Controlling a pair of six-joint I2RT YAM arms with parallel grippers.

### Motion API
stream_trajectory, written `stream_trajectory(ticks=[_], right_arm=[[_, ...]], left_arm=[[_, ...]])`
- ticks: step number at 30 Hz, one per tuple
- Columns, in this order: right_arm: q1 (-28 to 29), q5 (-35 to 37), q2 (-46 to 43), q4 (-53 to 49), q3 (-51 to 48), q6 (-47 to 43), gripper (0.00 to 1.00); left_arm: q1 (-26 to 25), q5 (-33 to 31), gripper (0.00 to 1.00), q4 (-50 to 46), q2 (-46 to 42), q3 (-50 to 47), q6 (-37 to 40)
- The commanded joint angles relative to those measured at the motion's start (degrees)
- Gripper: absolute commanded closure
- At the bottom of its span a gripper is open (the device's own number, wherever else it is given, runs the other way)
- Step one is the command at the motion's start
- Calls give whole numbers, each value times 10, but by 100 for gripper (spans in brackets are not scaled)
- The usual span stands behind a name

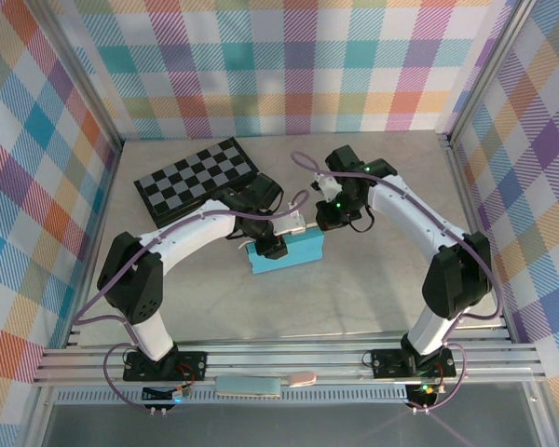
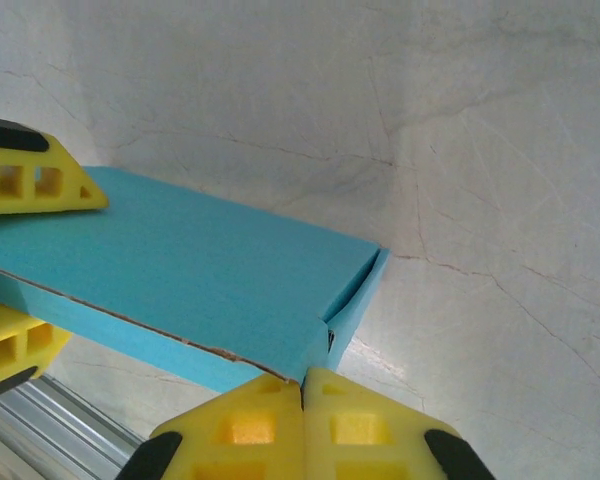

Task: Fold the paper box

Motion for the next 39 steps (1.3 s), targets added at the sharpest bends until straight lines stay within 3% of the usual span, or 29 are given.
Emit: stream_trajectory(ticks=[1,24,39], right_arm=[[4,-28,7,-23,25,20,100],[2,-49,44,-81,67,46,100],[9,-11,-44,58,-90,34,100]], left_arm=[[5,1,56,3,14,16,-5],[5,-4,50,1,13,20,-8],[5,1,59,5,18,22,-26]])
